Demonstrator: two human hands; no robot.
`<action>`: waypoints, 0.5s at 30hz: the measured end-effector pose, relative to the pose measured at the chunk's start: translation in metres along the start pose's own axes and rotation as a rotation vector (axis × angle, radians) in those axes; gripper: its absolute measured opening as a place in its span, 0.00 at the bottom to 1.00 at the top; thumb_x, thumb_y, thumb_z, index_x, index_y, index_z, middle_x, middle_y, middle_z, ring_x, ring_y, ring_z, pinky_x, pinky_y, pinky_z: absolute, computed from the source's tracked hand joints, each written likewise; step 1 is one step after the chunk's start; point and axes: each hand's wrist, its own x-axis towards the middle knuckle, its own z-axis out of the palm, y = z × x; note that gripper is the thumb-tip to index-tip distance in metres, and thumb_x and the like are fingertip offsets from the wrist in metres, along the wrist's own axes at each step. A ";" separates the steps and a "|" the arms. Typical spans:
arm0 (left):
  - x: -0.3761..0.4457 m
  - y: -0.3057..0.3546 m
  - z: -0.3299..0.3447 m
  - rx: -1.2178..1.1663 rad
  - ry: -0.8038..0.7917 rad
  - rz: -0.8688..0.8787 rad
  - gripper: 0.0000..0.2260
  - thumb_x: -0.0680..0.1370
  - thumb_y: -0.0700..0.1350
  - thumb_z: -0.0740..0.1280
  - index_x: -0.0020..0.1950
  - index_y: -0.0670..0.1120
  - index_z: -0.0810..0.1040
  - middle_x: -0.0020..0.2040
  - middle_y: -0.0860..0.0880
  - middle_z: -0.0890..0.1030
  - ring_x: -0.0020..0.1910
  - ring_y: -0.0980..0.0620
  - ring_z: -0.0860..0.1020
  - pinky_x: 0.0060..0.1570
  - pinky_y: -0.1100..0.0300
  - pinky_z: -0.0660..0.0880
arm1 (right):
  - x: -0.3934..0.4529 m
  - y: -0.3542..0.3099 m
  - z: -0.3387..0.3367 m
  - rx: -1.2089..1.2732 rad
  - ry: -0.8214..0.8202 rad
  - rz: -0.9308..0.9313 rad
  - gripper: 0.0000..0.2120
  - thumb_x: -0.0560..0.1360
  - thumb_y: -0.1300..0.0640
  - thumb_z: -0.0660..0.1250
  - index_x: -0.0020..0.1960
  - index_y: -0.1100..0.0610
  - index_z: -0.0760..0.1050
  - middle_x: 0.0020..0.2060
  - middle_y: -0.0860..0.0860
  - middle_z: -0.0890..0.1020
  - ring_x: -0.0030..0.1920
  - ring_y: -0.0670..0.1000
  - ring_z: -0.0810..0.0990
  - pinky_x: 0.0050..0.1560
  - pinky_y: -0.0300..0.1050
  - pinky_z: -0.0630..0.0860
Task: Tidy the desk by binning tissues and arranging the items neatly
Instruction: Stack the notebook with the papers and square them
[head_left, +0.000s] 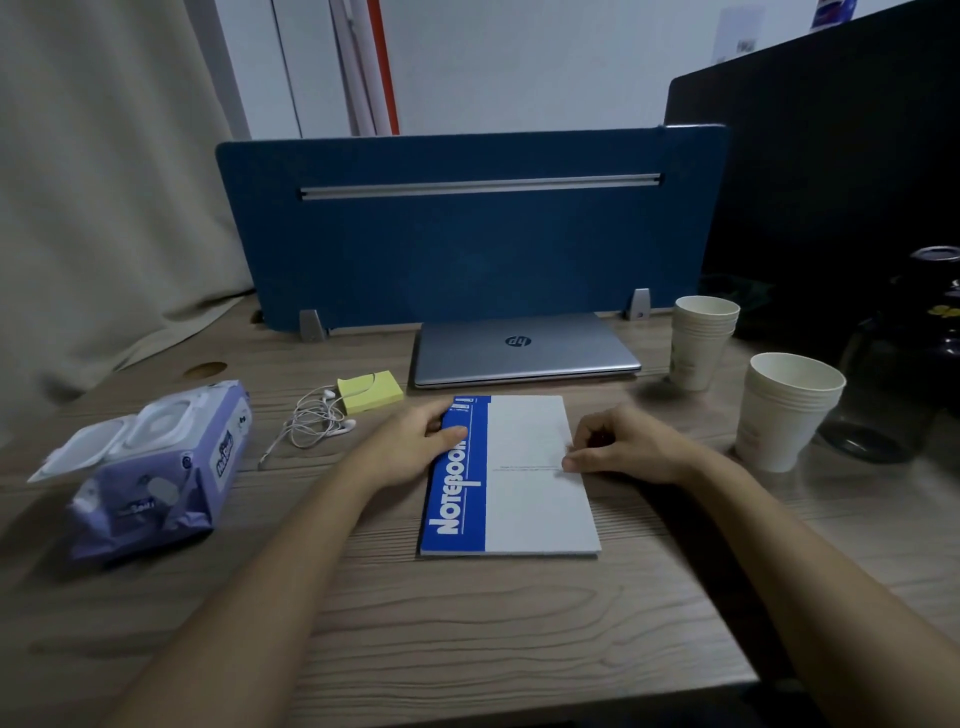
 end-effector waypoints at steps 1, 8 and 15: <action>0.000 0.002 -0.001 0.006 -0.053 -0.035 0.19 0.81 0.52 0.62 0.72 0.56 0.66 0.60 0.55 0.81 0.53 0.59 0.81 0.57 0.51 0.78 | 0.001 0.001 0.001 -0.014 0.018 -0.009 0.14 0.68 0.45 0.76 0.41 0.54 0.79 0.35 0.48 0.80 0.35 0.44 0.75 0.39 0.46 0.70; 0.003 0.014 0.008 -0.174 -0.027 -0.142 0.31 0.81 0.42 0.65 0.80 0.51 0.53 0.69 0.49 0.73 0.57 0.52 0.80 0.53 0.49 0.80 | 0.006 -0.001 0.004 -0.079 0.175 0.028 0.15 0.67 0.46 0.77 0.49 0.52 0.80 0.42 0.45 0.81 0.42 0.46 0.78 0.45 0.42 0.75; 0.008 0.014 0.010 -0.578 0.190 -0.245 0.19 0.77 0.35 0.68 0.67 0.40 0.70 0.51 0.46 0.84 0.46 0.52 0.85 0.43 0.58 0.80 | 0.010 -0.010 0.005 0.037 0.227 0.118 0.14 0.69 0.53 0.77 0.52 0.56 0.81 0.44 0.44 0.83 0.46 0.43 0.81 0.50 0.42 0.77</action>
